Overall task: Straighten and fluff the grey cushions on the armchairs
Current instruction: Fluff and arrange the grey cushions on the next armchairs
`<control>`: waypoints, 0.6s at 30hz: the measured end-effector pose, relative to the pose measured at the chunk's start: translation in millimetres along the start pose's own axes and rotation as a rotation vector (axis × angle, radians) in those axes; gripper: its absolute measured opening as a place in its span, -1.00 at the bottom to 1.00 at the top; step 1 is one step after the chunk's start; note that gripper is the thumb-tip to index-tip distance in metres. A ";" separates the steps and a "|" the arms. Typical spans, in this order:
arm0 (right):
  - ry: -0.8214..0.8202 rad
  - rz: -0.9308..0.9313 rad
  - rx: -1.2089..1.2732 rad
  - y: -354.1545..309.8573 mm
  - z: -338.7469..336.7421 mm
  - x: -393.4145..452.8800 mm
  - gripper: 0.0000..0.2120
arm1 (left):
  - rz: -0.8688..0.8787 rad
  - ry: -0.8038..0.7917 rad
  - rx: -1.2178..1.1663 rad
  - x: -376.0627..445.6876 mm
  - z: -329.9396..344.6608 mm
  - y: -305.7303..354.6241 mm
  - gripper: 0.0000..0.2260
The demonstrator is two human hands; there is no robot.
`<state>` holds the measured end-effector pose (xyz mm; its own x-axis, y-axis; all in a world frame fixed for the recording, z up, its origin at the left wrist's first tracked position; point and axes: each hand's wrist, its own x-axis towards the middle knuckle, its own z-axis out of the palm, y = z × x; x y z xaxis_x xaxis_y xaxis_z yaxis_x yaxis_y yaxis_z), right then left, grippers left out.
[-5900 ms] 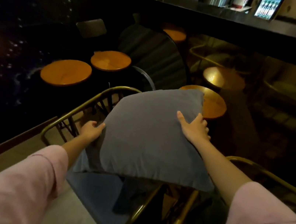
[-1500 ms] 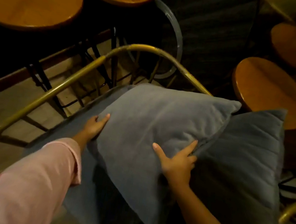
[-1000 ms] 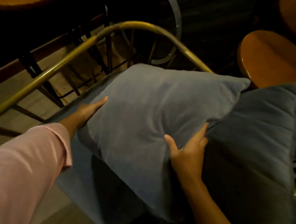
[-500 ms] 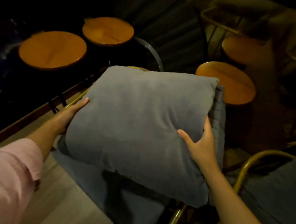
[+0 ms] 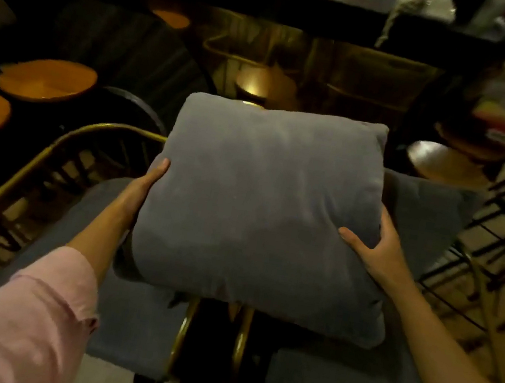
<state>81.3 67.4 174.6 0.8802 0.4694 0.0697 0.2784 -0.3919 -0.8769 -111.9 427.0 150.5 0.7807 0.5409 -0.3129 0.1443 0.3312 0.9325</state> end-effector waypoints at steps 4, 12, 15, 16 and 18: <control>0.083 0.147 -0.036 53.4 -70.9 -33.4 -0.16 | -0.015 -0.027 0.152 15.0 86.5 -26.3 -0.33; 0.206 0.439 0.044 144.8 -144.4 -70.9 -0.29 | -0.102 -0.028 0.293 11.9 213.9 -120.0 -0.47; 0.229 0.466 0.090 174.2 -157.0 -71.4 -0.32 | -0.137 -0.029 0.293 4.6 235.6 -167.6 -0.51; 0.202 0.474 0.081 183.8 -158.9 -68.6 -0.30 | -0.150 -0.051 0.289 1.8 239.9 -182.7 -0.51; 0.100 0.520 0.022 216.6 -159.7 -60.6 -0.22 | -0.210 -0.150 0.320 -1.3 251.4 -213.6 -0.39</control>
<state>149.6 -172.3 56.4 0.9328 0.1392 -0.3325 -0.2115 -0.5354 -0.8177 9.2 161.1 -2.9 0.7903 0.3608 -0.4952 0.4738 0.1526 0.8673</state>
